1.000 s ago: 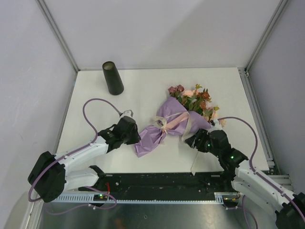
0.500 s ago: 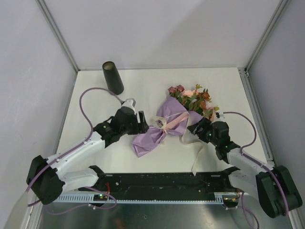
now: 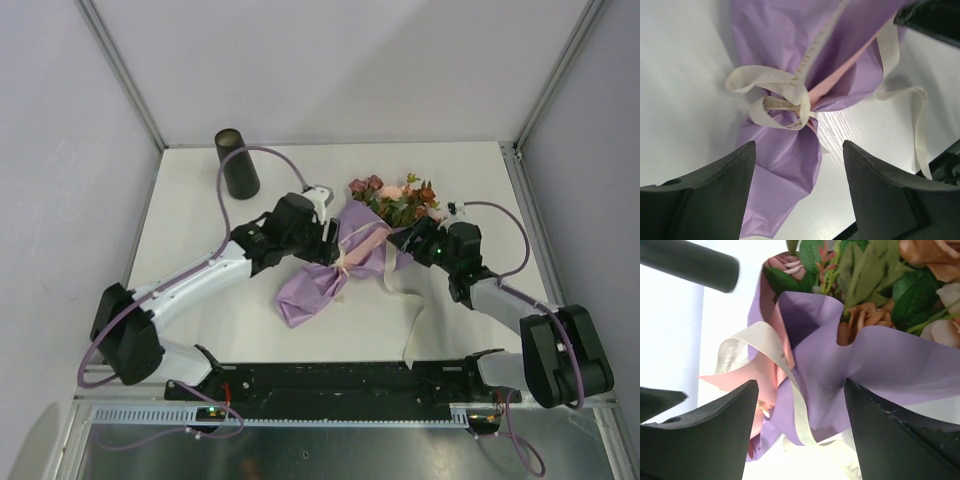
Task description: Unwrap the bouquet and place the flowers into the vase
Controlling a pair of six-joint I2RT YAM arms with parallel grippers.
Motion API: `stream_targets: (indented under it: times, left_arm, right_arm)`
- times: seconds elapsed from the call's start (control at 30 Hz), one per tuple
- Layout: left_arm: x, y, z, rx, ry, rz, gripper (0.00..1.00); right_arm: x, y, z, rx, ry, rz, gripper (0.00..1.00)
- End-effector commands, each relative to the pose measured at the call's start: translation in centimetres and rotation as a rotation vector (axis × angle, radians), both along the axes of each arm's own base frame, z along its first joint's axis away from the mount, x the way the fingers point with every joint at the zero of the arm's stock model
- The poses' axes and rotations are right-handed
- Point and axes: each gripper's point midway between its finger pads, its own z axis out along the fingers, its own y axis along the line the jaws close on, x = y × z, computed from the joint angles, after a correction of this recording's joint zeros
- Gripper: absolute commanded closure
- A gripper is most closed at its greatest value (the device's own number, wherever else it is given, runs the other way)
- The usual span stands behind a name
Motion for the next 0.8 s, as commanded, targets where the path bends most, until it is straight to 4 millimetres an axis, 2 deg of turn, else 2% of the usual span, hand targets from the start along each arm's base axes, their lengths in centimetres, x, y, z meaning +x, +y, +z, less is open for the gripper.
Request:
stream_targets:
  times: [0.0,0.13,0.33,0.47,0.67,0.73,0.77]
  left_arm:
    - [-0.5,-2.9,0.3,0.029,-0.031,-0.181,0.27]
    - [-0.4,-3.5,-1.5,0.072,-0.007,-0.204,0.31]
    - [0.4,-4.1,-4.4,0.143,0.027,-0.209,0.35]
    - [1.0,-4.4,-5.5,0.176,0.034,-0.200,0.39]
    - [1.1,-4.7,-7.5,0.206,0.055,-0.207,0.46]
    - [1.1,-4.6,-8.0,0.220,0.055,-0.202,0.51]
    - [1.2,-4.4,-8.1,0.229,0.051,-0.193,0.58]
  right_arm:
    - [-0.9,0.2,2.5,-0.013,-0.039,0.052,0.25]
    - [-3.3,-1.2,2.9,-0.051,-0.037,0.022,0.23]
    - [-6.4,-2.4,5.8,-0.032,-0.136,-0.011,0.23]
    - [-7.4,-2.3,6.7,-0.004,-0.165,0.005,0.23]
    - [-8.0,-1.7,7.0,0.009,-0.173,0.039,0.24]
    - [-8.1,-1.6,7.1,0.008,-0.179,0.047,0.24]
    - [-8.1,-1.6,7.1,0.007,-0.181,0.051,0.24]
